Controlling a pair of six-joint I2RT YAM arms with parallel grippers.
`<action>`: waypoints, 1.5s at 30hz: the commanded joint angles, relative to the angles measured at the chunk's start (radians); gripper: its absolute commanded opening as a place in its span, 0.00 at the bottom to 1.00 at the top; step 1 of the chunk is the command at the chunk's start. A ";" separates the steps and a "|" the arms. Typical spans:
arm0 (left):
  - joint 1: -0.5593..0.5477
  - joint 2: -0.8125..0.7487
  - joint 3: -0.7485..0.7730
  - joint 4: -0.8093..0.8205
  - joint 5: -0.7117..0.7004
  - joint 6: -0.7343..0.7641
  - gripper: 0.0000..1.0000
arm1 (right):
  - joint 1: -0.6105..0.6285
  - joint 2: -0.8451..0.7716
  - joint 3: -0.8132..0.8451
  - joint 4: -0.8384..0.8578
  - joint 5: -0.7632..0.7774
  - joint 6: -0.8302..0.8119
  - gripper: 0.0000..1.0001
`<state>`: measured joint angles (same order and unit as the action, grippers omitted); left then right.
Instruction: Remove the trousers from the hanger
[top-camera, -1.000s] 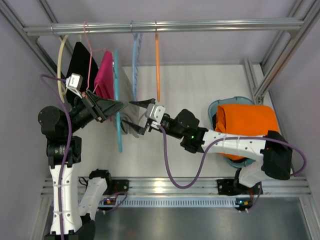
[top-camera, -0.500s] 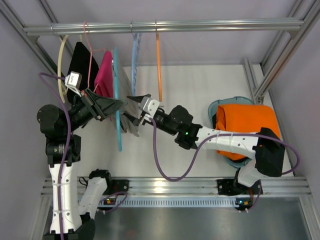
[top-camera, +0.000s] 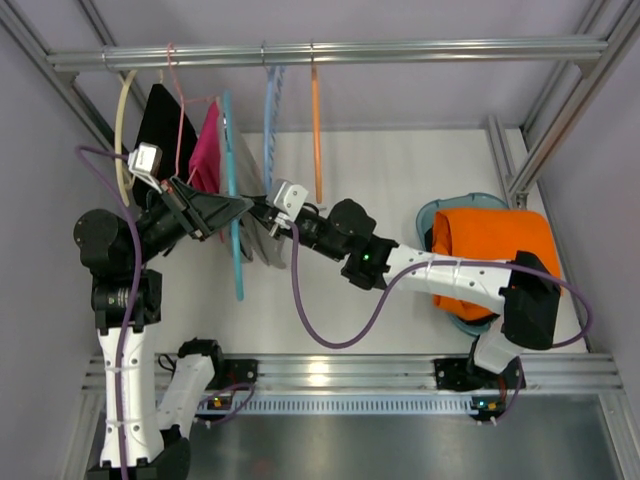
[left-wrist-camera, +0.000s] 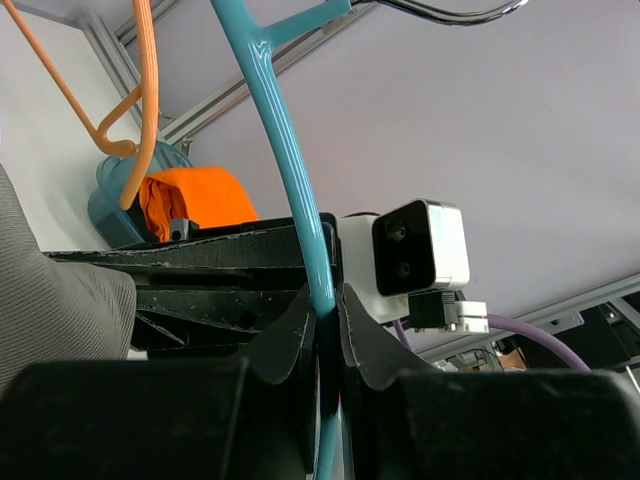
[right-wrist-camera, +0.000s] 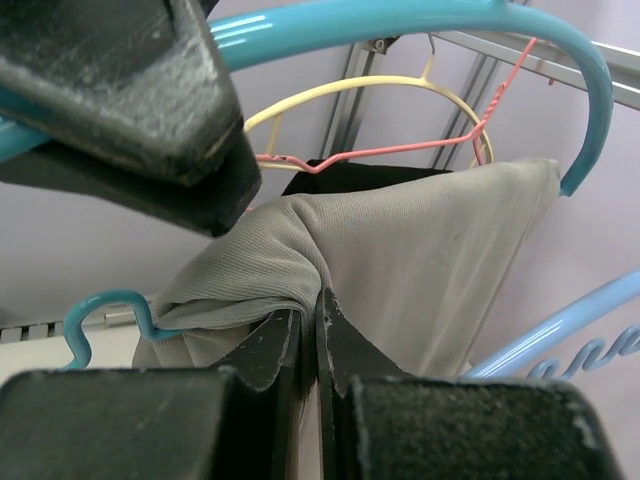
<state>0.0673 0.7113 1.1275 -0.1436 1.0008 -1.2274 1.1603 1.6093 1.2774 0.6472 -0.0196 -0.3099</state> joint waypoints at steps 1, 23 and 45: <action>-0.006 -0.029 0.026 0.114 -0.004 0.037 0.00 | -0.022 -0.017 0.083 -0.004 0.014 0.018 0.00; -0.003 -0.104 -0.227 0.027 -0.013 0.172 0.00 | -0.106 -0.359 0.097 -0.251 0.121 0.269 0.00; -0.003 -0.147 -0.382 -0.048 -0.005 0.301 0.00 | -0.136 -0.621 0.123 -0.511 -0.105 0.286 0.00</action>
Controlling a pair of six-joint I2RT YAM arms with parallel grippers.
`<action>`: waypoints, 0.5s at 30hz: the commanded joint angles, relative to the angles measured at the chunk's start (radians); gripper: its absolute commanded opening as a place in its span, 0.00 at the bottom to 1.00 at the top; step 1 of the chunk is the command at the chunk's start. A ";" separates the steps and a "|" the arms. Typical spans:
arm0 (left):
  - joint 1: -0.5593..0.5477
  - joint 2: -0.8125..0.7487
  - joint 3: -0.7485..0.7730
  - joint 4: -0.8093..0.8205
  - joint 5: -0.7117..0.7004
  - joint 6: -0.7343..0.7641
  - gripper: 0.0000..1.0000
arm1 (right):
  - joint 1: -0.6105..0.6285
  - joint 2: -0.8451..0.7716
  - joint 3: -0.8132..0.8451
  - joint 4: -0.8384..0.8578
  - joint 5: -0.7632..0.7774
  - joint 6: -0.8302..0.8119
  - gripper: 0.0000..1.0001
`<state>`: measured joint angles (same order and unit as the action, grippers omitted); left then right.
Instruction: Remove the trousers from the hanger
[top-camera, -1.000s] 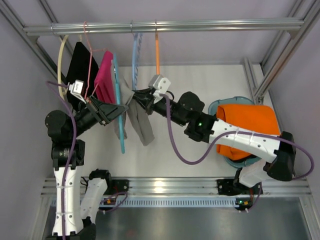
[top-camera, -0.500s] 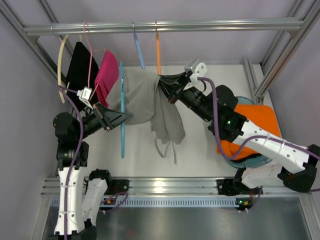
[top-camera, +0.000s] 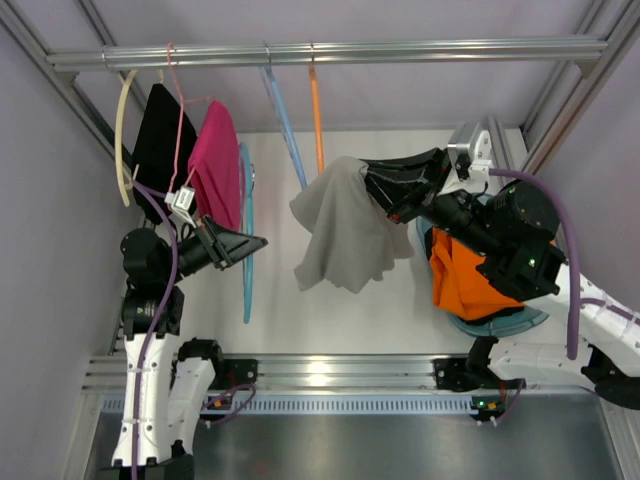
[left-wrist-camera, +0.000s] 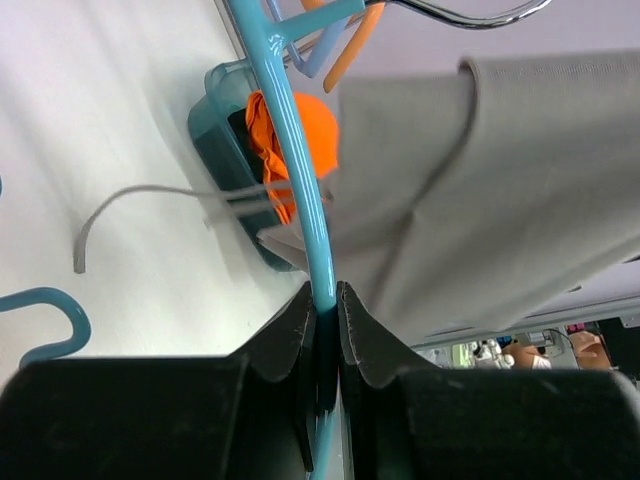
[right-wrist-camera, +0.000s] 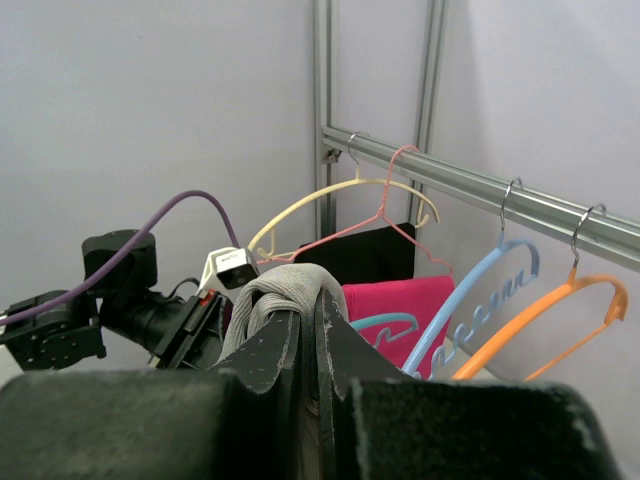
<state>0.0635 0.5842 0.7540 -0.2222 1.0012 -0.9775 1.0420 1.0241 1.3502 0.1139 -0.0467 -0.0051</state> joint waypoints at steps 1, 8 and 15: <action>0.001 -0.021 -0.012 0.029 -0.006 0.054 0.00 | -0.026 -0.048 0.055 0.018 -0.084 -0.021 0.00; -0.001 -0.012 -0.019 0.026 0.004 0.077 0.00 | -0.114 -0.096 0.084 -0.022 -0.139 -0.004 0.00; 0.001 0.005 -0.012 0.027 -0.001 0.099 0.00 | -0.298 -0.180 0.072 -0.074 -0.145 0.082 0.00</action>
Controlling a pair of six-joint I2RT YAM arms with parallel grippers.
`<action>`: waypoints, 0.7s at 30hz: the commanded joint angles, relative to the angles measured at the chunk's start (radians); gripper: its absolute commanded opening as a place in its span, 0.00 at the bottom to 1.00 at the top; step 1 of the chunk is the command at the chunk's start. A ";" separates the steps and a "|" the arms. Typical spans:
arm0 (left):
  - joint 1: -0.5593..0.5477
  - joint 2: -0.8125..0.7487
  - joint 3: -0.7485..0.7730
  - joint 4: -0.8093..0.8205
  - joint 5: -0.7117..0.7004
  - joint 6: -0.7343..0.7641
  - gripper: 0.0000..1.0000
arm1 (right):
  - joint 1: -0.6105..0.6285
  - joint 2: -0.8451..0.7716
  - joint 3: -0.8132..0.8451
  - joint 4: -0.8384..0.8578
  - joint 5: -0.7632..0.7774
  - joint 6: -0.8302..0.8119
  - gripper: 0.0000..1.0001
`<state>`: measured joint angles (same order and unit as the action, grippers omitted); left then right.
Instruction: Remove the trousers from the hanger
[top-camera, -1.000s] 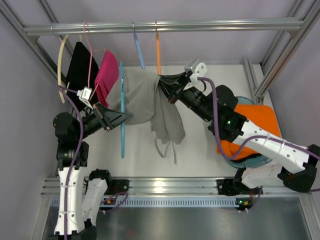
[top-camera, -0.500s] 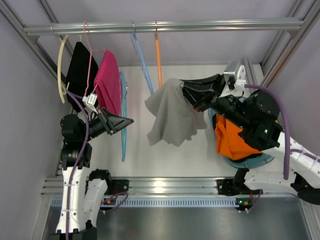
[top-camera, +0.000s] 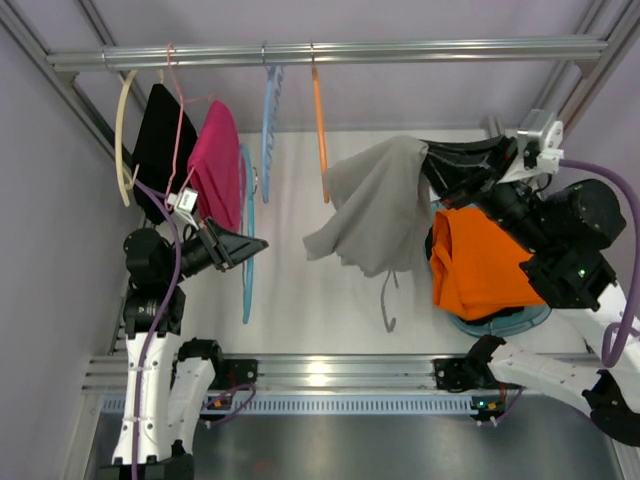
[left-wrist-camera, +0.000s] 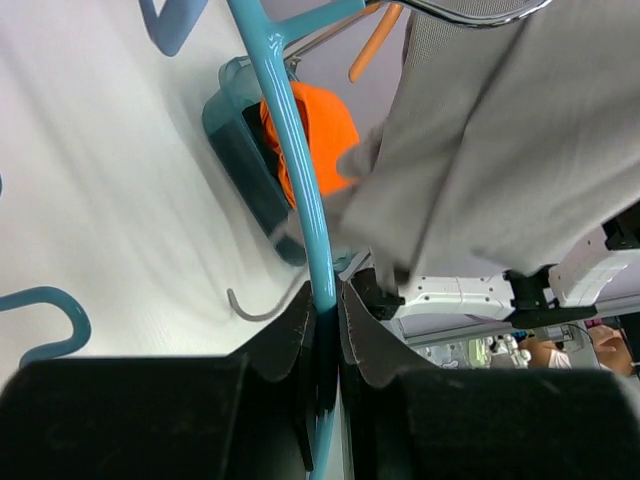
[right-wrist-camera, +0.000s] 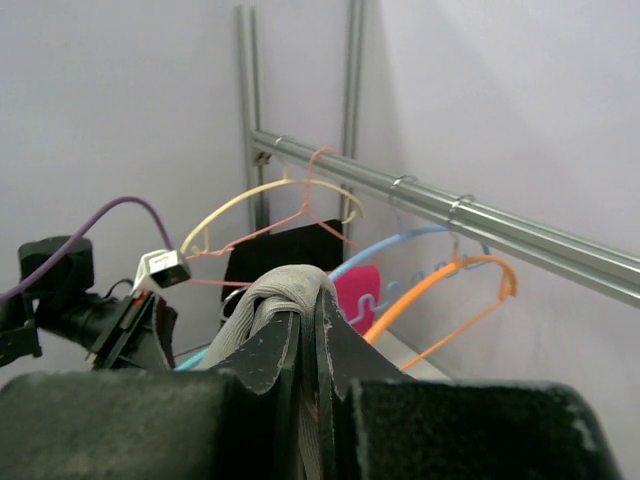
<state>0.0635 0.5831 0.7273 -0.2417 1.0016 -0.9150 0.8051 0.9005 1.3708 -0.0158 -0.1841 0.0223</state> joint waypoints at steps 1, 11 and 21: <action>-0.001 0.007 0.021 0.047 -0.001 0.039 0.00 | -0.113 -0.077 0.053 0.053 -0.008 0.067 0.00; -0.002 0.047 0.057 0.047 -0.012 0.051 0.00 | -0.359 -0.173 0.080 0.031 0.107 0.000 0.00; -0.002 0.052 0.084 0.050 -0.018 0.044 0.00 | -0.357 -0.201 0.010 0.025 0.460 -0.277 0.00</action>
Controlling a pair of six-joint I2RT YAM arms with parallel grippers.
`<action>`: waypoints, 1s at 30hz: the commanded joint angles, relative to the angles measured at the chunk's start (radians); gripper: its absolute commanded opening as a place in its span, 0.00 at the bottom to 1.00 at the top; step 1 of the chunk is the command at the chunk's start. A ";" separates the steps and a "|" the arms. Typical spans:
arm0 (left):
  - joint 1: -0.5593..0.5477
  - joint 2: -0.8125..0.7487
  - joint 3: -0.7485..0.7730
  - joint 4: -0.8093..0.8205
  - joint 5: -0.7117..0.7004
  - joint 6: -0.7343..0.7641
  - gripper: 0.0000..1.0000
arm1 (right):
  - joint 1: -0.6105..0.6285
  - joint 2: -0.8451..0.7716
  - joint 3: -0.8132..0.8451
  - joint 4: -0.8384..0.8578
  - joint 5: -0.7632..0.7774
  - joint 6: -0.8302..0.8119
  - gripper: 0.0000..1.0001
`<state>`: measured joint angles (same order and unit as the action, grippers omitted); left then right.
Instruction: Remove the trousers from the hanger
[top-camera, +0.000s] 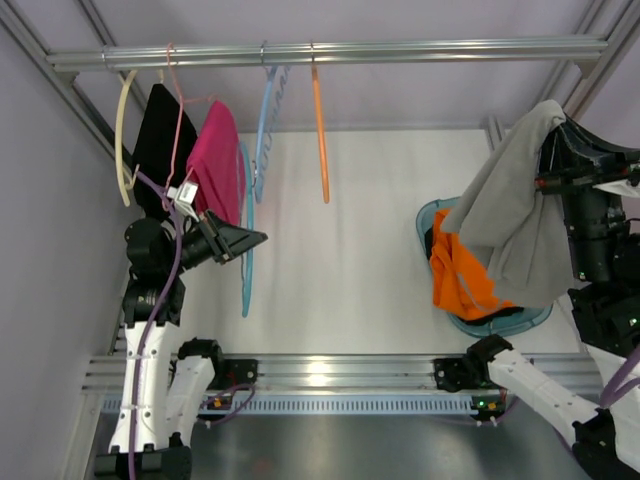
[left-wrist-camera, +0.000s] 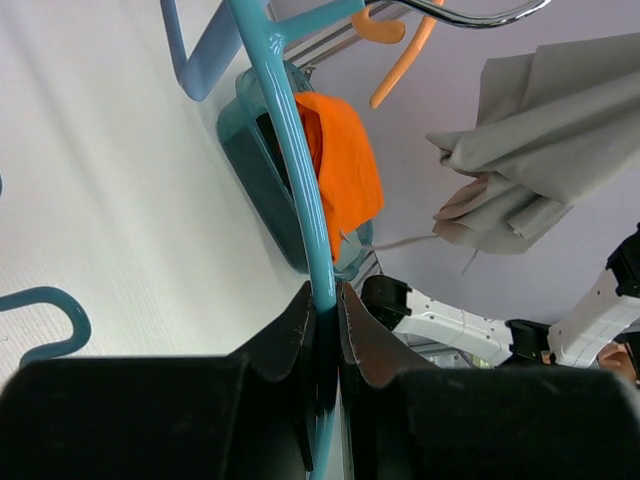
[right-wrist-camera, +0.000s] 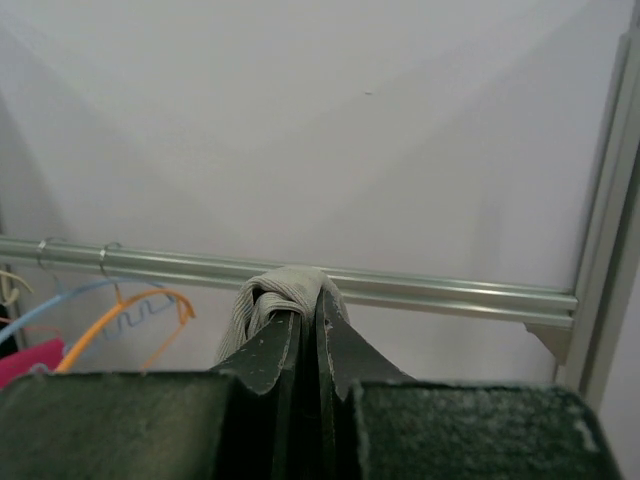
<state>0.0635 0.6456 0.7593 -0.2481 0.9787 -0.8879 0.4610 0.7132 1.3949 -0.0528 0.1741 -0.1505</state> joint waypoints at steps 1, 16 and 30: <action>-0.002 -0.012 0.052 0.055 0.000 0.017 0.00 | -0.013 -0.023 -0.039 0.056 0.107 -0.115 0.00; -0.002 0.000 0.129 0.092 0.055 0.037 0.00 | -0.059 -0.236 -0.543 -0.032 0.315 -0.184 0.00; -0.019 0.063 0.236 0.121 0.061 -0.086 0.00 | -0.171 -0.104 -0.714 -0.087 0.311 -0.143 0.05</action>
<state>0.0578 0.6804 0.9276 -0.2329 1.0325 -0.9218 0.3584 0.5701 0.6868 -0.1448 0.4931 -0.3351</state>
